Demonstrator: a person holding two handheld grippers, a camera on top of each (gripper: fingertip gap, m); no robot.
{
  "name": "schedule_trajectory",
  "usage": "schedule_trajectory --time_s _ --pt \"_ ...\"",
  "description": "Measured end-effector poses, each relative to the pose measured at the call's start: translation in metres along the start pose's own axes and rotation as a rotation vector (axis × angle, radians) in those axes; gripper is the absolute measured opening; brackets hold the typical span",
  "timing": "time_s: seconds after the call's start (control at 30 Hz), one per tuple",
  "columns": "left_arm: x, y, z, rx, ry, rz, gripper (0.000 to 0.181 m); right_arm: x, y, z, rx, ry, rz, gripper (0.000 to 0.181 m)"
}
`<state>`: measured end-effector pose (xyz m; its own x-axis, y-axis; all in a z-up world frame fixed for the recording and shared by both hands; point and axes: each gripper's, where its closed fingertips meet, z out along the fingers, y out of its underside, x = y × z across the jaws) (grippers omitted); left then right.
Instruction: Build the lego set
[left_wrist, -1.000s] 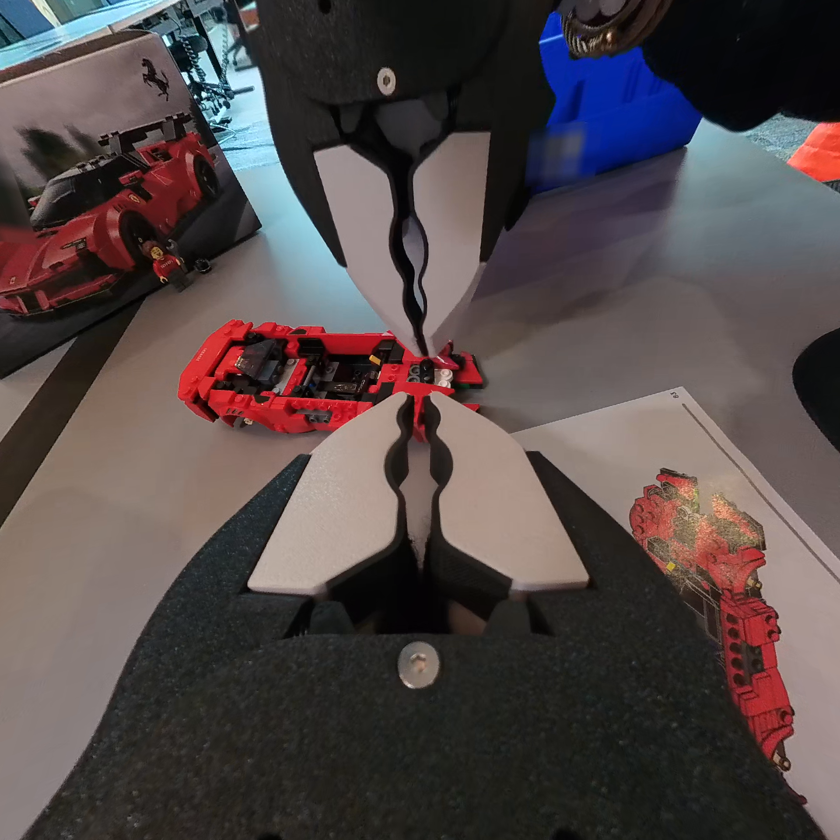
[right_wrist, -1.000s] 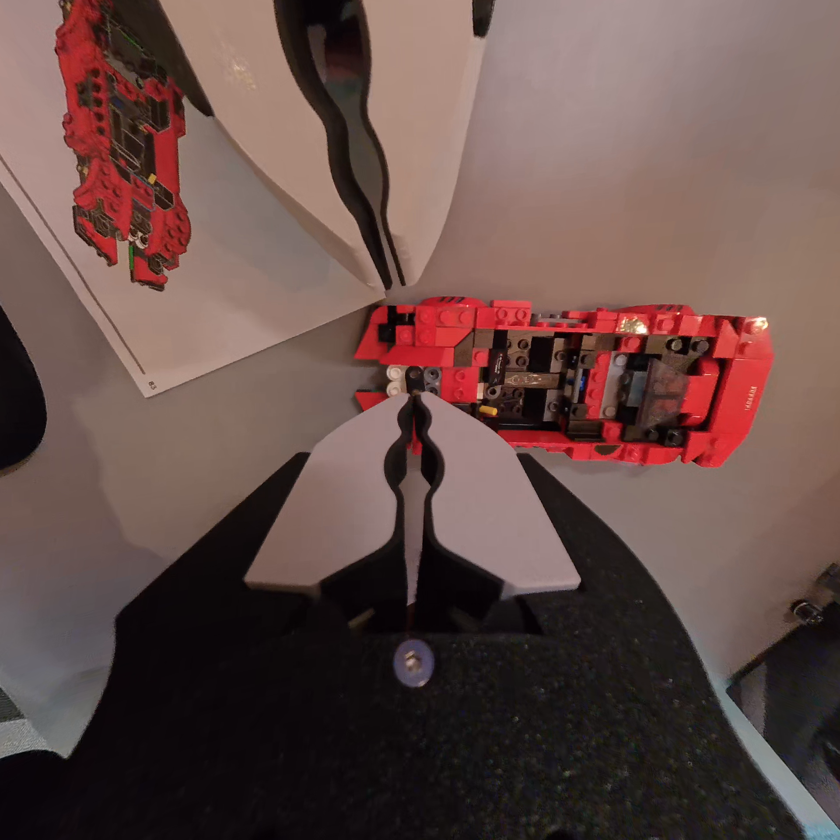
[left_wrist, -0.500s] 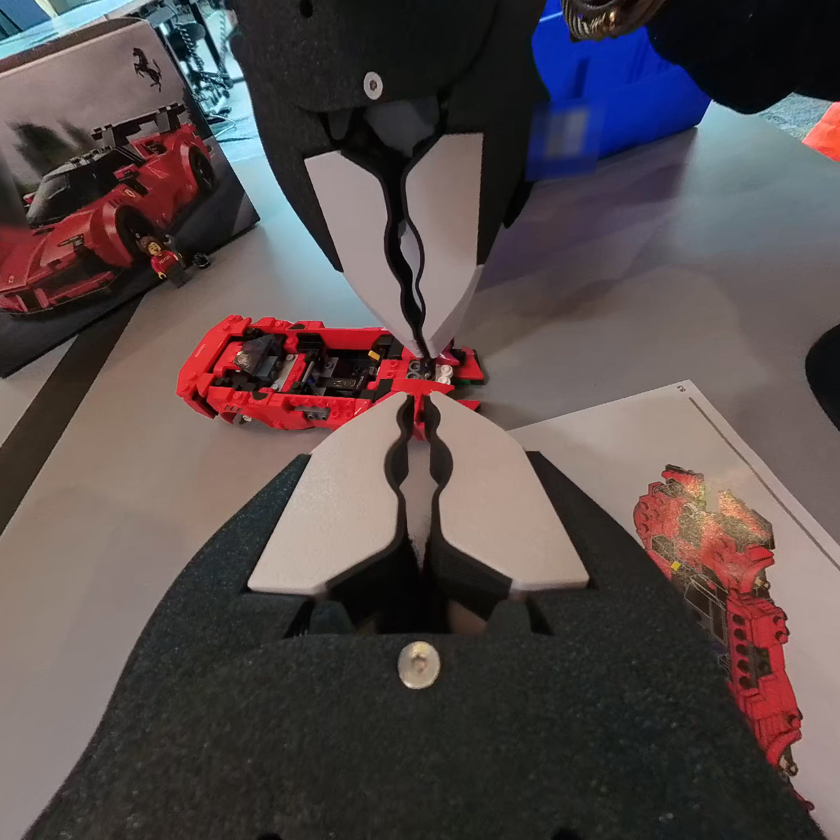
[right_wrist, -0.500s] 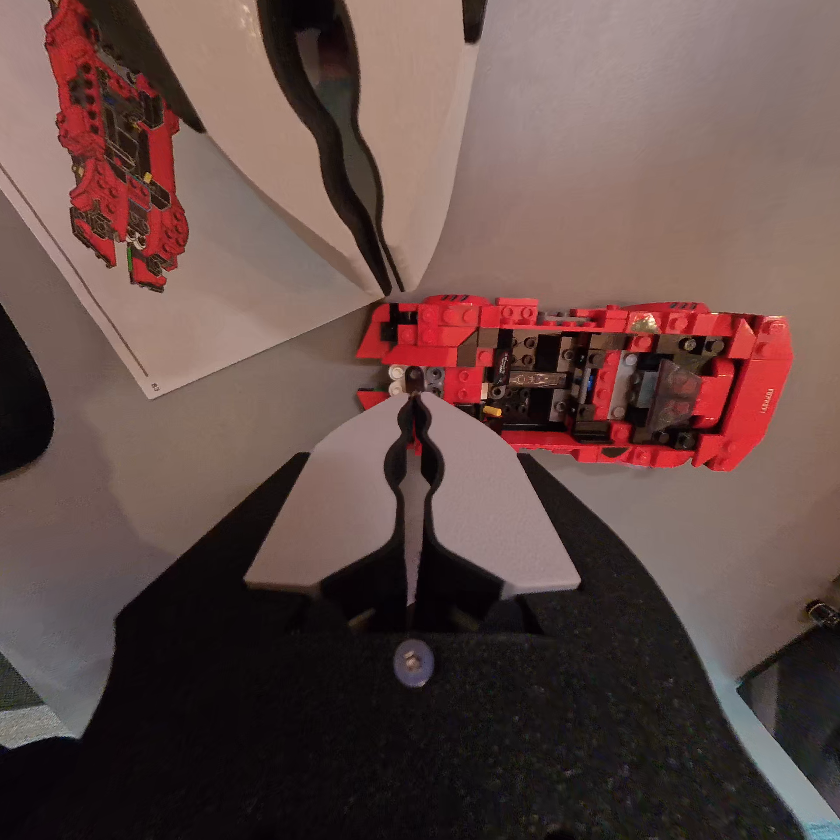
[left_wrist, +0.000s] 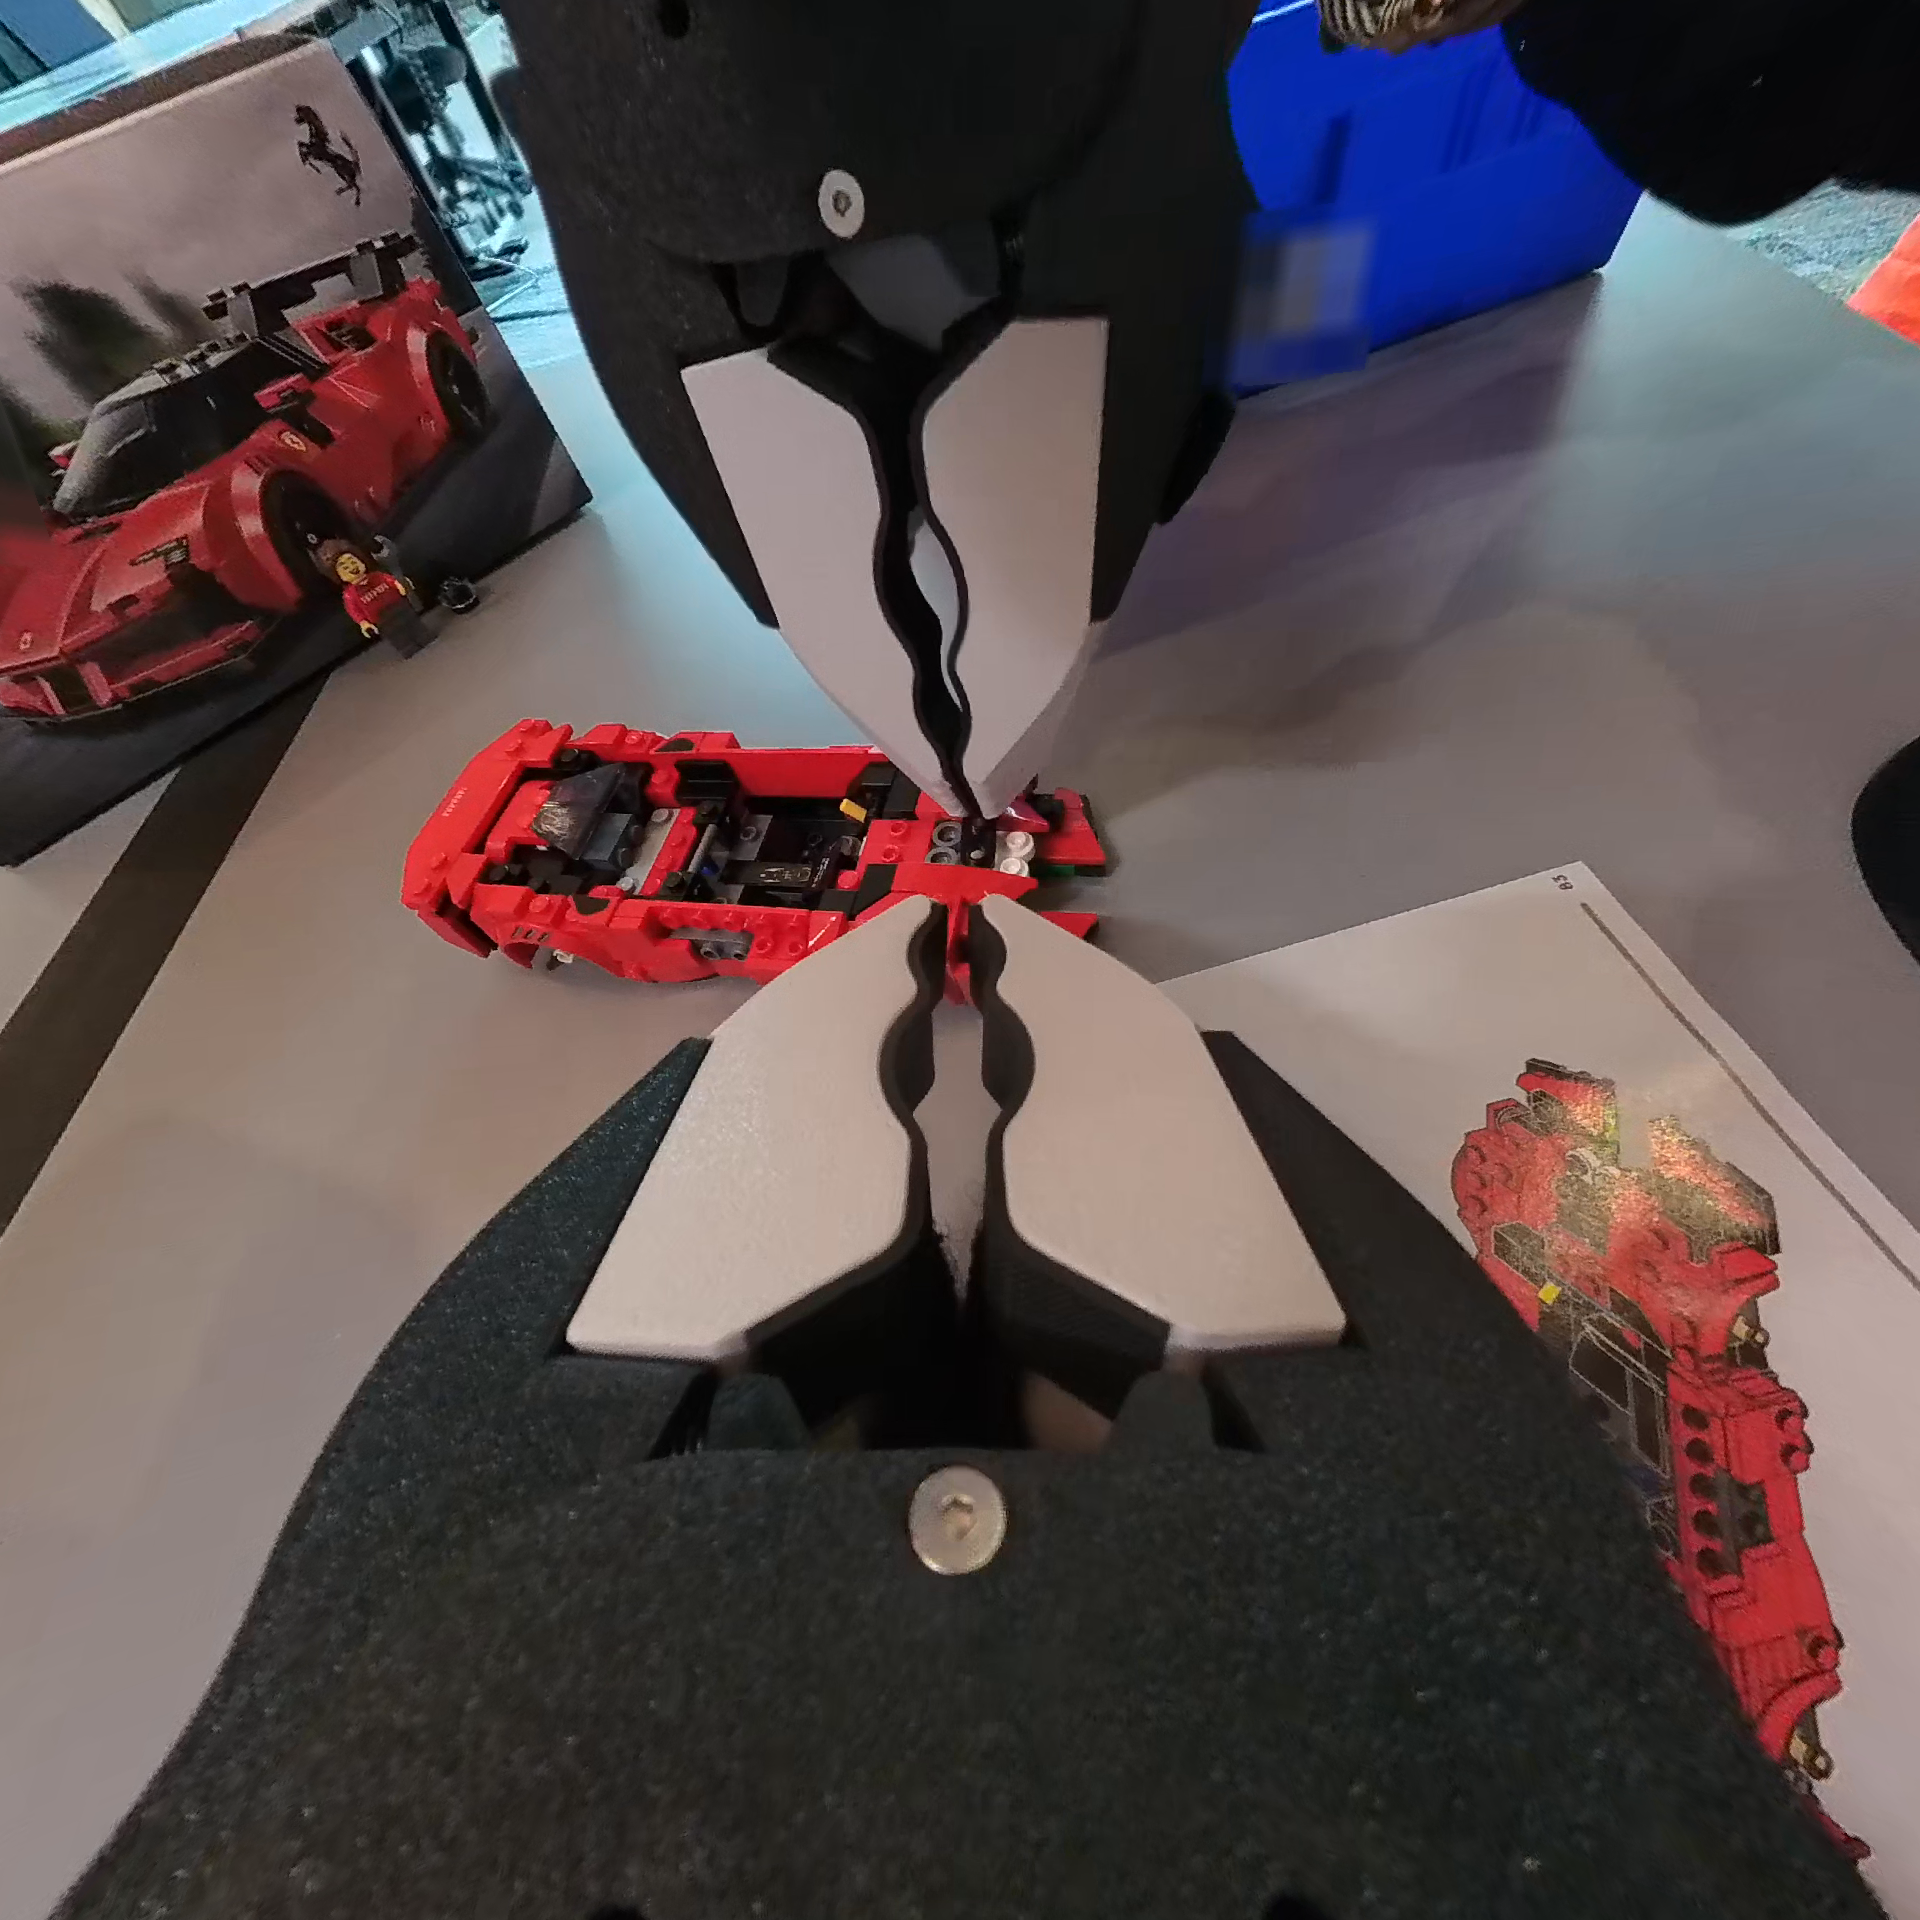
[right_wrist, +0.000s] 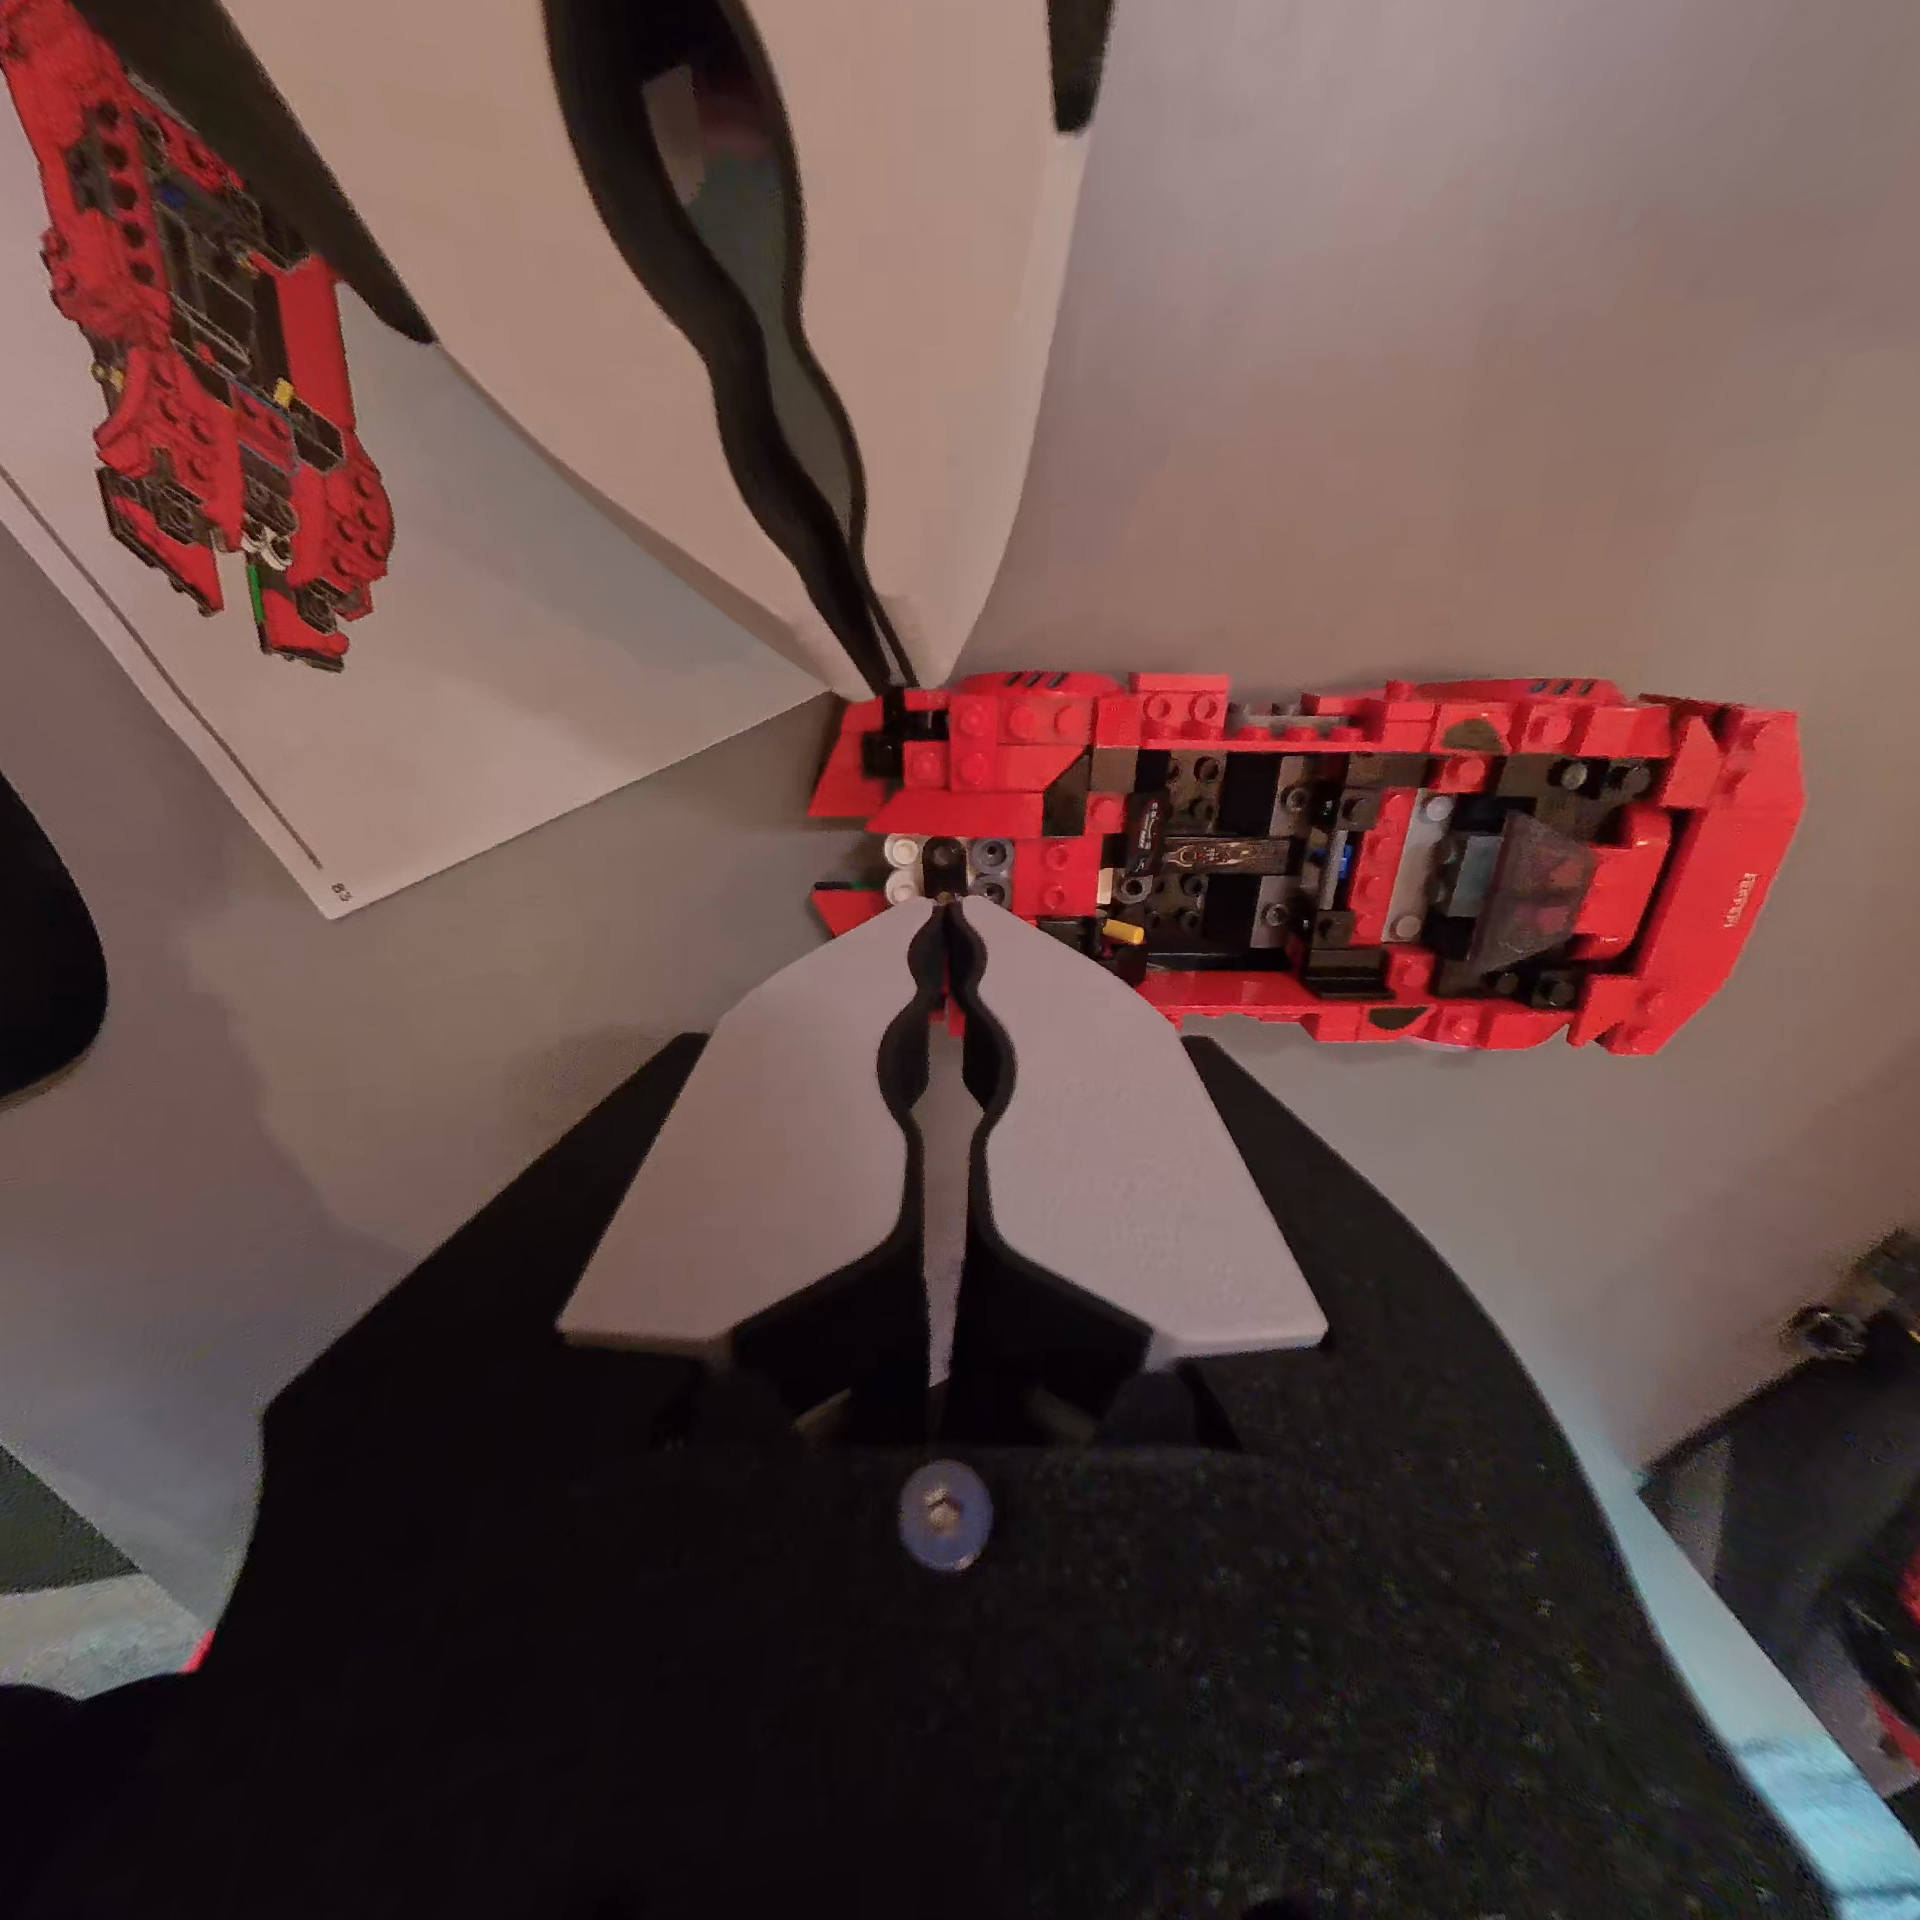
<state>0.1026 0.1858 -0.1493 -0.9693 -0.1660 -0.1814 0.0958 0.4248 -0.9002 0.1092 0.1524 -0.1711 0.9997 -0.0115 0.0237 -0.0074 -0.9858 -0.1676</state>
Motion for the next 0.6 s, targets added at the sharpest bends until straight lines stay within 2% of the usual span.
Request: schedule_trajectory --time_s 0.23,0.6 --pt "0.0001 -0.0006 -0.0003 0.004 -0.002 0.003 0.003 0.0021 0.0017 -0.0006 -0.101 0.047 -0.085 0.004" --pt "-0.0001 -0.0011 -0.0008 0.009 -0.001 -0.001 0.002 0.0015 0.0040 -0.0029 -0.064 0.008 -0.084 0.002"
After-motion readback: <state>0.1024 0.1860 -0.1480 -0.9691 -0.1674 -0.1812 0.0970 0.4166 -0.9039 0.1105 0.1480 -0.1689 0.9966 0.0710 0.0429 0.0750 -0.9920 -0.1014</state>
